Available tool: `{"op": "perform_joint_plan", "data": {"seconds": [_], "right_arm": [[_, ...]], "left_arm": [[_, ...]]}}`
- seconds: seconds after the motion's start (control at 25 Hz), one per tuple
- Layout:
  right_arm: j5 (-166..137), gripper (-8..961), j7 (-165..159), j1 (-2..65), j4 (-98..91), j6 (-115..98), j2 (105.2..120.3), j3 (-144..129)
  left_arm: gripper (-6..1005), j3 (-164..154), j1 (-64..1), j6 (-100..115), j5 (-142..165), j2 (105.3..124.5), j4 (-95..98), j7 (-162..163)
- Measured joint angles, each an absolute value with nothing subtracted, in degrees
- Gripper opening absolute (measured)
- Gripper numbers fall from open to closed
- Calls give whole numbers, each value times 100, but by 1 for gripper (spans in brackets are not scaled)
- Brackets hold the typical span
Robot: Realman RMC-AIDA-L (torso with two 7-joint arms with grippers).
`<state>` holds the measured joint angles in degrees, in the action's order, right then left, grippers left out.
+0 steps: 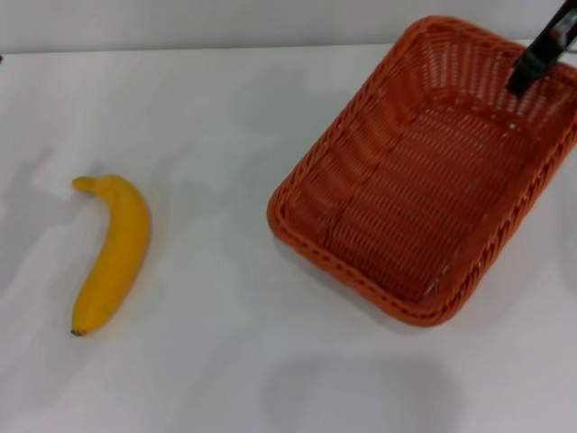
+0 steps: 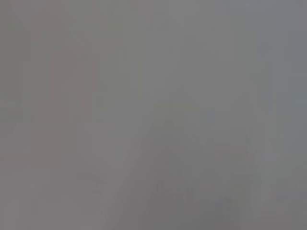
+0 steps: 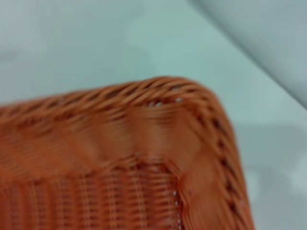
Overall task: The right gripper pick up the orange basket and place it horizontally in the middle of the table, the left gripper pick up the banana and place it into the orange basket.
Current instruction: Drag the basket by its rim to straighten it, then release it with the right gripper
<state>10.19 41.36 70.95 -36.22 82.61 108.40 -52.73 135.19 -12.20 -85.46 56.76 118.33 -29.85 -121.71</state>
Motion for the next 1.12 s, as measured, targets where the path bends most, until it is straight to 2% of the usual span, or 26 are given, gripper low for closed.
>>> {"op": "perform_joint_plan", "data": {"seconds": [0.04, 0.16, 0.36, 0.76, 0.92, 1.0, 1.12], "right_arm": [[1023, 230, 3947, 7027, -3629, 8293, 10753, -5049], [1059, 215, 3627, 6766, -3770, 8453, 10637, -4546], [1151, 171, 3326, 6259, -4112, 8832, 10640, -3861], [2600, 139, 2508, 4686, -5713, 9307, 11060, -3735], [2935, 140, 2354, 3963, -6580, 9251, 11369, -3733], [3055, 140, 2361, 3752, -6814, 9237, 11462, -3741], [3428, 146, 2516, 3505, -6930, 9169, 11495, -3838]], "left_arm": [[851, 13525, -1206, -8545, 5681, 11819, -3038, -12104], [849, 13533, -1185, -8547, 5757, 11769, -3224, -11909], [845, 13555, -1187, -8462, 6008, 11676, -3598, -11673], [837, 13988, -1259, -8428, 6635, 11631, -4027, -11255], [834, 13991, -1261, -8419, 6637, 11628, -4053, -11220], [833, 13992, -1262, -8417, 6638, 11627, -4091, -11194], [830, 13992, -1268, -8422, 6683, 11627, -4155, -11163]]}}
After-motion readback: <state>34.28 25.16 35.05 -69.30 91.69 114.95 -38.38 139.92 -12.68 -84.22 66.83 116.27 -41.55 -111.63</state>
